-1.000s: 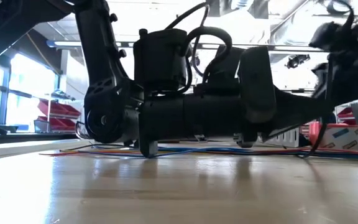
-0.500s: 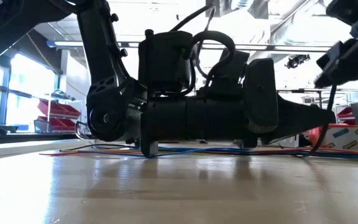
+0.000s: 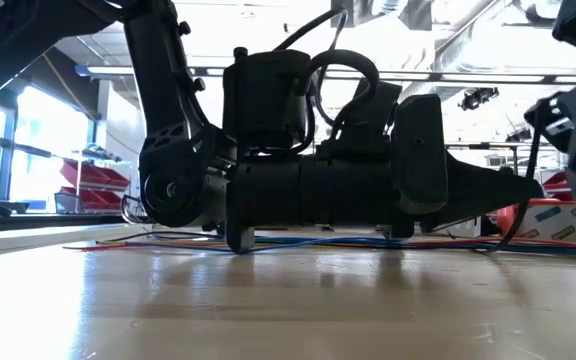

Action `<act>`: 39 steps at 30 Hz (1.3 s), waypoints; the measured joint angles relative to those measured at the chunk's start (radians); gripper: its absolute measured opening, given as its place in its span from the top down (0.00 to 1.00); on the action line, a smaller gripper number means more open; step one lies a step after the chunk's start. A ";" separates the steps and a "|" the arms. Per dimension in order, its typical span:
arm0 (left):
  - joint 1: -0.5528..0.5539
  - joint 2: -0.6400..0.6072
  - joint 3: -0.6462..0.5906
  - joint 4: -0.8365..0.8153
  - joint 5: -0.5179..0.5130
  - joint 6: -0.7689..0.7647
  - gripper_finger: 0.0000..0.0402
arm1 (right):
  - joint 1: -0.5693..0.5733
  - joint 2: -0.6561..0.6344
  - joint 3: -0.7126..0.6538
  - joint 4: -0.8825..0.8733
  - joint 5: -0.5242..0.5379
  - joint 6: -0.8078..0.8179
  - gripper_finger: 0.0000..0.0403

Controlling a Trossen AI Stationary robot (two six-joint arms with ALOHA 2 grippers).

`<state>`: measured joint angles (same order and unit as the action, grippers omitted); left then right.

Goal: Ziptie cables
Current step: Wrap the bottom black zip tie on the cable wires

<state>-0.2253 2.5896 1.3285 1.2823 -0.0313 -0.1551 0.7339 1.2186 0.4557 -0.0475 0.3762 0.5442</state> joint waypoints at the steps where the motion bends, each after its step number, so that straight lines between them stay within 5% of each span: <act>1: 0.000 0.000 0.000 0.000 -0.001 0.000 1.00 | 0.006 0.004 0.000 0.011 0.040 0.008 0.73; 10: 0.000 0.000 0.000 0.000 -0.006 0.000 1.00 | 0.025 0.082 0.000 0.139 0.200 0.032 0.74; 18: 0.000 0.000 0.000 0.000 -0.006 0.000 1.00 | 0.029 0.102 0.000 0.202 0.212 0.031 0.97; 23: 0.001 -0.003 -0.001 -0.001 -0.006 -0.005 0.98 | 0.033 0.102 0.000 0.192 0.220 0.041 1.00; 39: 0.032 -0.052 -0.001 -0.050 0.064 0.045 0.55 | 0.026 0.163 0.001 0.187 0.170 0.068 1.00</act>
<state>-0.1936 2.5375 1.3278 1.2321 0.0322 -0.1100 0.7600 1.3811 0.4564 0.1390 0.5460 0.6121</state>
